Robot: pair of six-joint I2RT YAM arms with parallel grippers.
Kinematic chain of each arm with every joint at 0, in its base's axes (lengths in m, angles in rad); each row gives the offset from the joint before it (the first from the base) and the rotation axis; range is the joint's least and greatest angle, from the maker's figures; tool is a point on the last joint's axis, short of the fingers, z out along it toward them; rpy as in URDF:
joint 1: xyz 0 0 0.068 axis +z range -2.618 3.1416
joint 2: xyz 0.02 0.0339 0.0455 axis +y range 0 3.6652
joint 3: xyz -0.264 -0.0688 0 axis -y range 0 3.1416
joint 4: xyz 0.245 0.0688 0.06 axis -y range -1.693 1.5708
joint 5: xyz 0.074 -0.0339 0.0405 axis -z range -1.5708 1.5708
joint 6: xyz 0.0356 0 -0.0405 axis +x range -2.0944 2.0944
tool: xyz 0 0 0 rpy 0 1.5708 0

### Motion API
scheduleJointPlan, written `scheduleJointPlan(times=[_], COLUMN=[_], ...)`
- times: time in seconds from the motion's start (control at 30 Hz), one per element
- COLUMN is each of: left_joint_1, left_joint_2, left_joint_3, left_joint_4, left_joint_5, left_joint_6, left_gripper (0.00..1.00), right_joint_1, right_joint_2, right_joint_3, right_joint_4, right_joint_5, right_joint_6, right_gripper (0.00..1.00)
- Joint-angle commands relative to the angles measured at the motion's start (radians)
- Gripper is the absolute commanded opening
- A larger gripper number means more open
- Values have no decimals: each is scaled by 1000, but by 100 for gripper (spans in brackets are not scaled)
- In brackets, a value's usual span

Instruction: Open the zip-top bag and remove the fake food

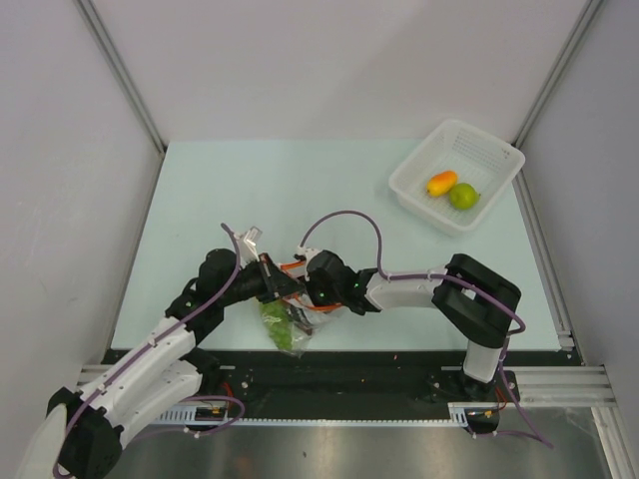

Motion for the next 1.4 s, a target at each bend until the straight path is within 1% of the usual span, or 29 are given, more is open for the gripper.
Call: scheduleJointPlan(times=[0.0, 0.07, 0.13, 0.17, 0.23, 0.27, 0.33, 0.37, 0.43, 0.67, 0.9, 1.1, 1.37], left_joint_1=[4, 3, 4, 4, 4, 4, 4, 3, 3, 4, 4, 4, 4], left_joint_2=[-21, -24, -23, -23, -21, -23, -28, -26, -26, -41, -60, -75, -54], left_joint_3=[3, 3, 0, 0, 6, 9, 12, 12, 19, 12, 12, 38, 34], left_joint_4=[32, 27, 32, 35, 32, 29, 26, 27, 24, 20, 9, -31, -16], left_joint_5=[-9, -17, -14, -9, -6, -7, -12, -12, -4, -1, 6, -18, -10], left_joint_6=[6, 6, 3, 2, 5, 8, 8, 6, 6, 3, 0, 18, 14], left_gripper=[0, 0, 0, 0, 0, 0, 0, 0, 0, 0, 0, 0, 0], right_joint_1=[34, 38, 38, 38, 38, 38, 38, 39, 36, 8, -62, -87, -108], right_joint_2=[9, 2, -17, -26, -56, -67, -92, -113, -133, -248, -302, -340, -474], right_joint_3=[11, 11, 15, 16, 19, 22, 36, 42, 65, 114, 149, 151, 166], right_joint_4=[-14, -22, -32, -42, -46, -48, -52, -58, -87, -115, -124, -138, -178], right_joint_5=[26, 31, 41, 47, 63, 67, 81, 86, 107, 175, 164, 149, 163], right_joint_6=[-20, -23, -26, -29, -29, -29, -37, -42, -52, -80, -94, -97, -106], right_gripper=[68, 66, 62, 58, 53, 48, 44, 38, 35, 35, 35, 35, 35])
